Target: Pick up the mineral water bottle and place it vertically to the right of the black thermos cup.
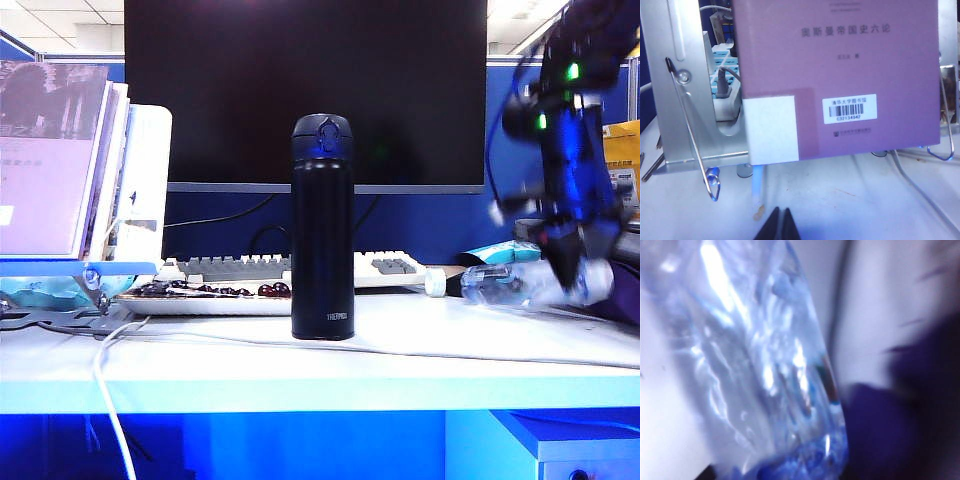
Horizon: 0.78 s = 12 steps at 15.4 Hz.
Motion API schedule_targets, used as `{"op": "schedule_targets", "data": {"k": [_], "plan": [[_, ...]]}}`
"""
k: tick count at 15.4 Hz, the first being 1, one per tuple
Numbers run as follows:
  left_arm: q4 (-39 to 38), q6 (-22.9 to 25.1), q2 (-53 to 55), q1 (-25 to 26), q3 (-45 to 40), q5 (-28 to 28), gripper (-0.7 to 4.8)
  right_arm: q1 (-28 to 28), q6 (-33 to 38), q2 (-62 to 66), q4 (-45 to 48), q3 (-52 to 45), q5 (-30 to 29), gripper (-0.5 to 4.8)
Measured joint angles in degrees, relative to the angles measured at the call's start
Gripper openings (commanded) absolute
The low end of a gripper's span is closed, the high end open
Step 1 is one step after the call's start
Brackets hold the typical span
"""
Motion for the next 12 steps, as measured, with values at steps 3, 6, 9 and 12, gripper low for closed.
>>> {"op": "schedule_targets", "data": {"k": [3, 6, 9, 12], "plan": [[0.02, 0.00, 0.00, 0.00, 0.00, 0.00, -0.03, 0.11, -0.02, -4.79, -2.08, 4.39, -0.50, 2.02], [0.02, 0.00, 0.00, 0.00, 0.00, 0.00, -0.03, 0.11, 0.81, -8.70, -3.23, 7.45, -0.55, 2.02], [0.02, 0.00, 0.00, 0.00, 0.00, 0.00, -0.03, 0.02, 1.62, -10.71, -2.40, 7.72, -3.91, 3.07], [0.02, 0.00, -0.02, 0.00, 0.00, 0.00, -0.03, 0.04, 3.17, -10.54, -5.57, 7.69, -7.15, 4.60]]}}
